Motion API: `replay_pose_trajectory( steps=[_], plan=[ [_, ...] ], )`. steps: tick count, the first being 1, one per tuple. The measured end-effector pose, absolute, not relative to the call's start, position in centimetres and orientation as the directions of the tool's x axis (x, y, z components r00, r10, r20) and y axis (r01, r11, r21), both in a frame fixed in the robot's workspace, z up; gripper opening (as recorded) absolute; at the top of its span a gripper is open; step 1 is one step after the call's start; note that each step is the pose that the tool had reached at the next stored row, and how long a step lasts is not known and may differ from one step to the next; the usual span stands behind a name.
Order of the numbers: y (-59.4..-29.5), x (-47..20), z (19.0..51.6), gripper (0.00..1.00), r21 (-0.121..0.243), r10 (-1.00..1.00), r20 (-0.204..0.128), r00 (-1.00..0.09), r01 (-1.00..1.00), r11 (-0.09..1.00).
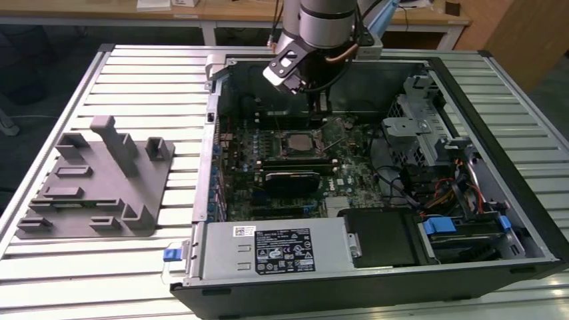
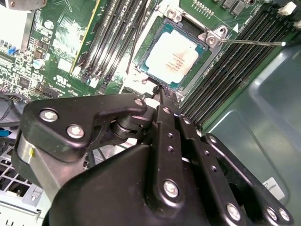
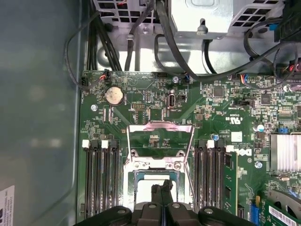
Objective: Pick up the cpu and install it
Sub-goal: 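Close the cpu cover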
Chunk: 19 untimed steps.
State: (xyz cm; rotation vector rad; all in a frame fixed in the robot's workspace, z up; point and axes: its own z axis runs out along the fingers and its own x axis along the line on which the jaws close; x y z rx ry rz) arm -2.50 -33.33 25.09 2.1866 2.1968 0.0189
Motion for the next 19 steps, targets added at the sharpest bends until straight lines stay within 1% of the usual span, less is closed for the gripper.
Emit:
replay_pose_trajectory(
  steps=[7,19],
  plan=[
    [-33.33,-2.5,26.02,0.11,0.038,1.0,-0.021,-0.004,0.999,0.005],
    [-33.32,-2.25,26.05,0.11,0.038,1.0,-0.021,-0.004,0.999,0.005]
  ],
)
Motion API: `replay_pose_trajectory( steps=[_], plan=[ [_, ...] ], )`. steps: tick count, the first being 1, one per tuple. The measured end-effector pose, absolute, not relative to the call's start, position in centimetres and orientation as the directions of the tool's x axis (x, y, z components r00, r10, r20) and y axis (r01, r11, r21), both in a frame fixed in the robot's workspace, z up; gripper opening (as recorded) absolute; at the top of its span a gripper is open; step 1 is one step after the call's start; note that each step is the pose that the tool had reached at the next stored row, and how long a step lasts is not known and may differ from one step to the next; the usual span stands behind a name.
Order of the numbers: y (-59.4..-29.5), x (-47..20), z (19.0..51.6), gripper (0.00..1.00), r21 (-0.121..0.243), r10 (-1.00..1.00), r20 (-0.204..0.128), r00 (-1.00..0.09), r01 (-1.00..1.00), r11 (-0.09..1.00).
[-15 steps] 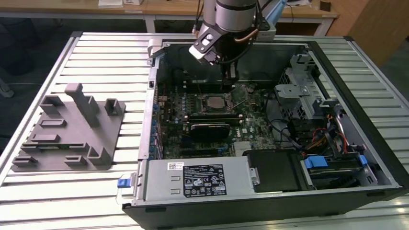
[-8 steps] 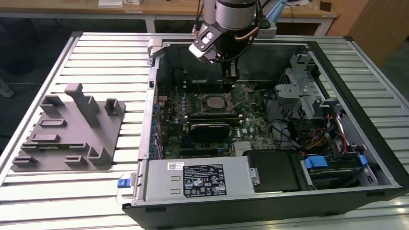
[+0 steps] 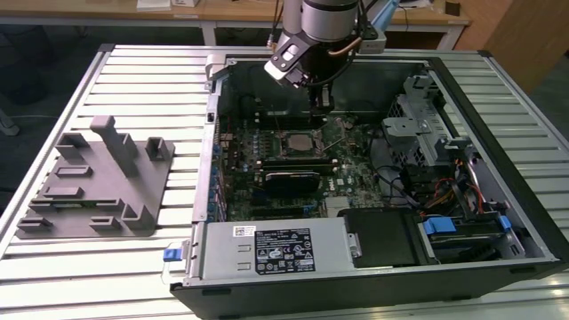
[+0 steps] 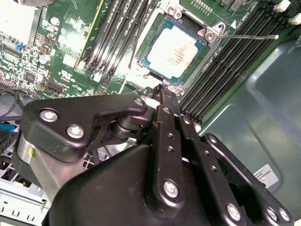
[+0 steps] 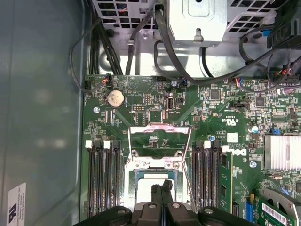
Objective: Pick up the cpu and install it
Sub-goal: 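Close the cpu cover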
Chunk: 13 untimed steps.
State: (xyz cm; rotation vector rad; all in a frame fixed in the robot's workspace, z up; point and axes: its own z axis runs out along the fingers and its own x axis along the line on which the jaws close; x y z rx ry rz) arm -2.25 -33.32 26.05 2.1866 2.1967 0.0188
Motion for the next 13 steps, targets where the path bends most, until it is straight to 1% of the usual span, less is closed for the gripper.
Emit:
replay_pose_trajectory(
  steps=[13],
  plan=[
    [-33.32,-1.33,26.05,0.11,0.038,1.0,-0.021,-0.004,0.999,0.005]
  ],
)
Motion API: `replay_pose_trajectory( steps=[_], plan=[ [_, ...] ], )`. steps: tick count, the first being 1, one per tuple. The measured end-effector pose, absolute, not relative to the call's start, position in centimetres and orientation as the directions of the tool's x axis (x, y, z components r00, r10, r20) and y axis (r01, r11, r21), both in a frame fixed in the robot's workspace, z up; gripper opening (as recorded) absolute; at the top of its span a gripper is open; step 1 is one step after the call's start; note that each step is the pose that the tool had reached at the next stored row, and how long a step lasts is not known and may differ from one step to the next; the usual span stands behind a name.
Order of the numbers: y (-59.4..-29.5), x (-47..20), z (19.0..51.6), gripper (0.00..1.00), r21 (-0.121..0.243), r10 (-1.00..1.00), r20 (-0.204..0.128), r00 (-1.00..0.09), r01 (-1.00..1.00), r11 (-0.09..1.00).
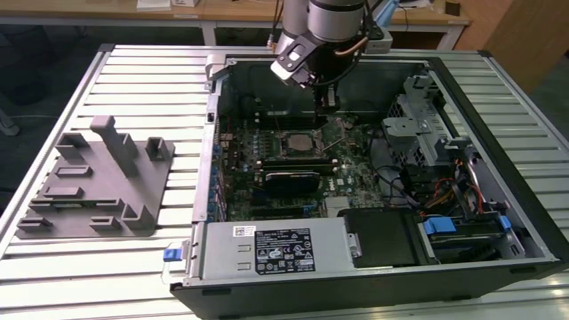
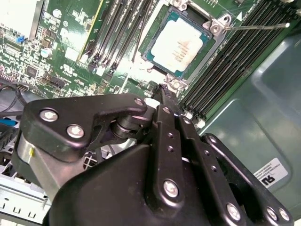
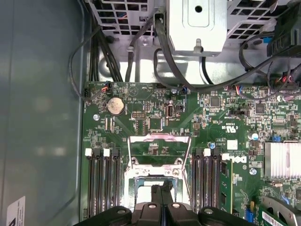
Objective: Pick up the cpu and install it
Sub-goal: 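Close the cpu cover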
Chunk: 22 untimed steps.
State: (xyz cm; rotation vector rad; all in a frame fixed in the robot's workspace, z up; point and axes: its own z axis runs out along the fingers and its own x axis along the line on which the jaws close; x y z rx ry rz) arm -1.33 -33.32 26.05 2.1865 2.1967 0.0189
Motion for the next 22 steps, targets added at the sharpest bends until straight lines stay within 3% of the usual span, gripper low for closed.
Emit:
replay_pose_trajectory(
  steps=[22],
  plan=[
    [-33.3,1.0,26.0,0.11,0.038,1.0,-0.021,-0.004,0.999,0.005]
  ],
)
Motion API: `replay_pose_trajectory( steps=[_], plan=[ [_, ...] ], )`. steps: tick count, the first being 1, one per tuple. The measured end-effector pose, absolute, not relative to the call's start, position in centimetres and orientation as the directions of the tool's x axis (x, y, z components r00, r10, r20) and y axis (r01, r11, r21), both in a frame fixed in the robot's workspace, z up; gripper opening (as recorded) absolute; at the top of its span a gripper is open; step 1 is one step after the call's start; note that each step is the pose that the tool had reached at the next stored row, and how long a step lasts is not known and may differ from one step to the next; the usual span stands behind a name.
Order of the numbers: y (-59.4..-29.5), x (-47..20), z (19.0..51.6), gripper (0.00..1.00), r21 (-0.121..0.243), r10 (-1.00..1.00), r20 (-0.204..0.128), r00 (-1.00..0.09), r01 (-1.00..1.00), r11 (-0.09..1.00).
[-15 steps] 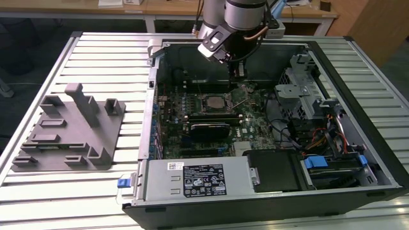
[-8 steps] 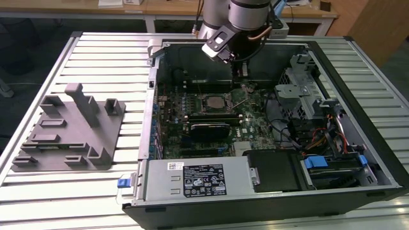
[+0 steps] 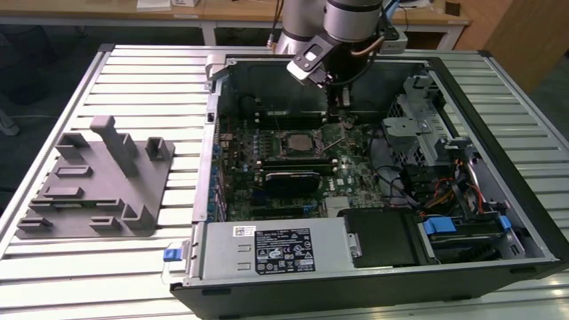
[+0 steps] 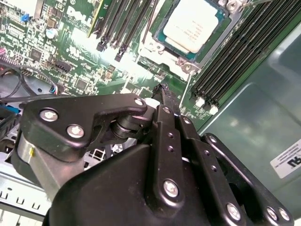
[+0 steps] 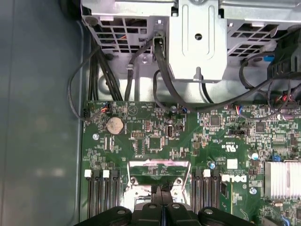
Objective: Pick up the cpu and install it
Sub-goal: 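Close the cpu cover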
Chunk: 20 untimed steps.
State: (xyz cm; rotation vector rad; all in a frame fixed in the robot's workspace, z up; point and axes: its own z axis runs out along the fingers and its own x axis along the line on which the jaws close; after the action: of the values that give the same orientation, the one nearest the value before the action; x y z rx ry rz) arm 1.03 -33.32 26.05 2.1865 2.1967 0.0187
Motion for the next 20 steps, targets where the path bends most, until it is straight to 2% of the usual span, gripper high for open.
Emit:
replay_pose_trajectory(
  steps=[20],
  plan=[
    [-33.3,2.9,26.0,0.11,0.038,1.0,-0.021,-0.004,0.999,0.005]
  ],
)
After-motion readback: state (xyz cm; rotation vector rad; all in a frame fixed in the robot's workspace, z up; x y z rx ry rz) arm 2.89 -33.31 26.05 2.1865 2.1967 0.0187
